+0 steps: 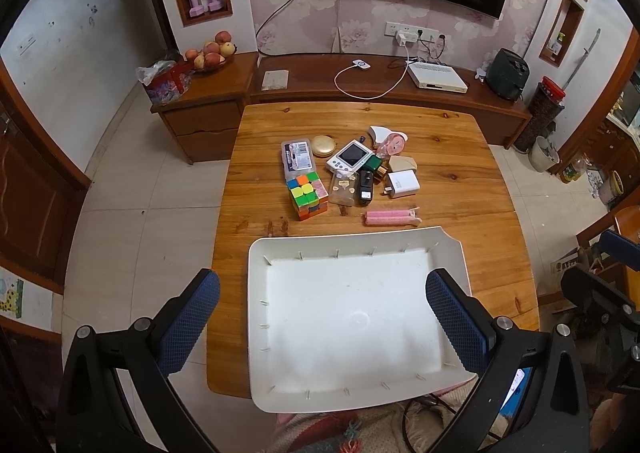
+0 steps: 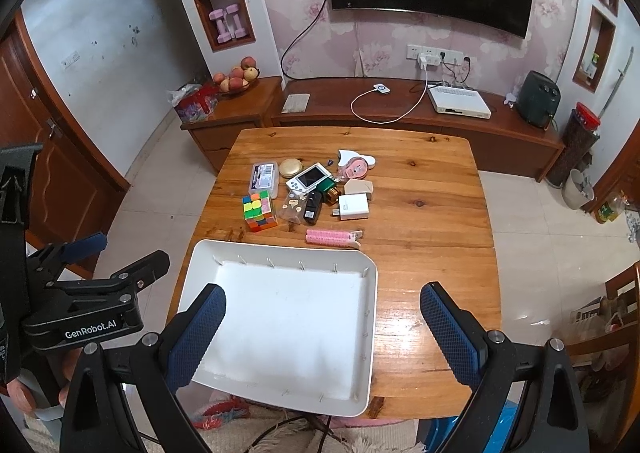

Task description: Organize rigid objects

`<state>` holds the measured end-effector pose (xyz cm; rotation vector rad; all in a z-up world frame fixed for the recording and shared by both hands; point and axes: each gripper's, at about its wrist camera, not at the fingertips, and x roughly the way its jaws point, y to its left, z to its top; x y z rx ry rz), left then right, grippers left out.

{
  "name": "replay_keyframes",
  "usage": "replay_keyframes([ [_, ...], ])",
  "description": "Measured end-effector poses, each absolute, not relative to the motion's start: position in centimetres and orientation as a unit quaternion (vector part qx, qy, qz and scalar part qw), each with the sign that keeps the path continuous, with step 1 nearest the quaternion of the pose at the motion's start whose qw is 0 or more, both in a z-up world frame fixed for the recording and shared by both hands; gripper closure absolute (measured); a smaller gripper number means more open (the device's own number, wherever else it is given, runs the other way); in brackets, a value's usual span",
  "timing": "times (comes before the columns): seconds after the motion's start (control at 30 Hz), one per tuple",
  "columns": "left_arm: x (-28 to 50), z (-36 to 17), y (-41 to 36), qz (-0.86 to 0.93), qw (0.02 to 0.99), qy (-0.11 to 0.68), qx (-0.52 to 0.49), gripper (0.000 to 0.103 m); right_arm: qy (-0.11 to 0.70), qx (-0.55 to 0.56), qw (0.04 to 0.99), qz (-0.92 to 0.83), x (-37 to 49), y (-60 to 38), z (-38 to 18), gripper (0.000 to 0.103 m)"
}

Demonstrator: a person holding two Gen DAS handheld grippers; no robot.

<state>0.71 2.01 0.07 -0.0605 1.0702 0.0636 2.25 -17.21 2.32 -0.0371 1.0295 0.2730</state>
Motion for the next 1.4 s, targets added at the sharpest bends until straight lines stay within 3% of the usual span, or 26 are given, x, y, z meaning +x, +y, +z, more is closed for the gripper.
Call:
replay_keyframes([
  [1.4, 2.4, -1.7, 4.2, 0.054, 0.845, 0.53, -0.03, 0.001, 0.487, -0.014, 0.862, 0.139, 4.4, -16.4, 1.0, 0.005],
])
